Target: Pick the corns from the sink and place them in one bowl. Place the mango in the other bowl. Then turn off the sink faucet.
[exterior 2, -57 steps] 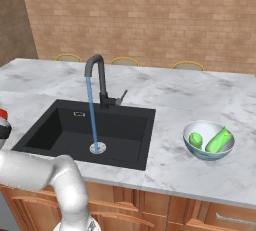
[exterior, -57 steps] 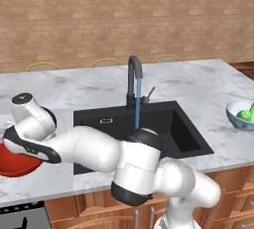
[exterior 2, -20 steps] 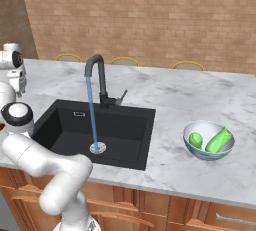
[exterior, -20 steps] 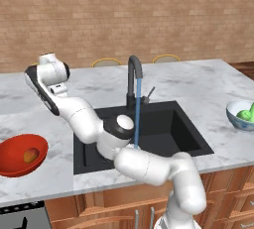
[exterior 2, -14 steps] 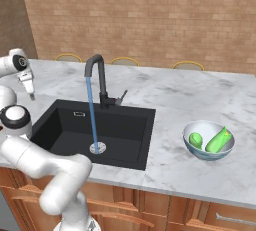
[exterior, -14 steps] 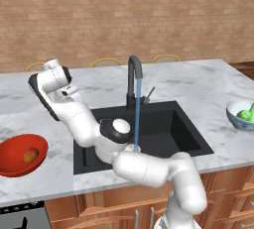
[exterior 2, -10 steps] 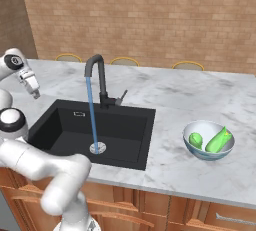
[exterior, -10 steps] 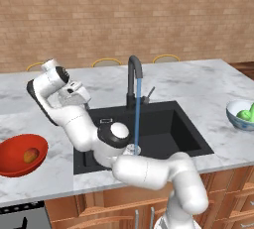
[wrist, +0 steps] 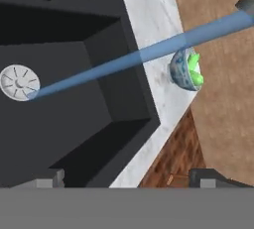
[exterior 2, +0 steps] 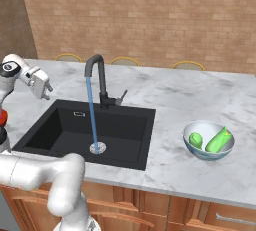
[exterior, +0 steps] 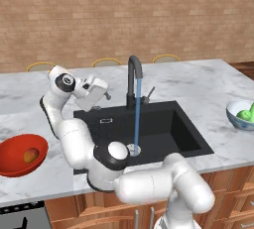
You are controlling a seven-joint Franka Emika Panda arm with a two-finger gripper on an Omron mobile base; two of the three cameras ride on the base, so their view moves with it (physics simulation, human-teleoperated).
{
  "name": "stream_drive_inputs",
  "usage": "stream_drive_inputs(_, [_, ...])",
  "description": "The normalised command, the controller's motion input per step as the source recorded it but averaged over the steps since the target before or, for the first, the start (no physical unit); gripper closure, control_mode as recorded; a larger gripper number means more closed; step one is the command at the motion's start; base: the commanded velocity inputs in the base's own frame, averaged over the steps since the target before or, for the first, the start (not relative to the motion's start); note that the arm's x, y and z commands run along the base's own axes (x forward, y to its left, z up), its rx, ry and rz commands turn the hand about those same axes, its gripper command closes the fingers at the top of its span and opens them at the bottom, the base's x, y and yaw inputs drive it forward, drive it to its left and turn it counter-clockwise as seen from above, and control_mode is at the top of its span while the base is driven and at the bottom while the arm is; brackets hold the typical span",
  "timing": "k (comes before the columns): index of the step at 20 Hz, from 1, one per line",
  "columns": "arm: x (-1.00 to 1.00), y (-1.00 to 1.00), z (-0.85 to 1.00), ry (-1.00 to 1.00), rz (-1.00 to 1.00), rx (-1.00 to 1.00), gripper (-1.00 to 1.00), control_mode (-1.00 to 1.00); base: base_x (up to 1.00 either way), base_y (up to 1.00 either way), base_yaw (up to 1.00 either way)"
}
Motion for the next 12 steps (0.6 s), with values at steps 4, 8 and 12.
stream_drive_inputs(4, [-1.00, -0.97, 0.34, -0.12, 0.40, -0.15, -1.00, -1.00, 0.00, 0.00, 0.00])
stream_drive_inputs(8, [-0.96, -0.80, 0.92, -0.17, 0.36, -0.04, -1.00, -1.00, 0.00, 0.00, 0.00])
stream_drive_inputs(12, [-0.75, -0.93, 0.99, -0.13, 0.33, 0.00, -1.00, -1.00, 0.00, 0.00, 0.00])
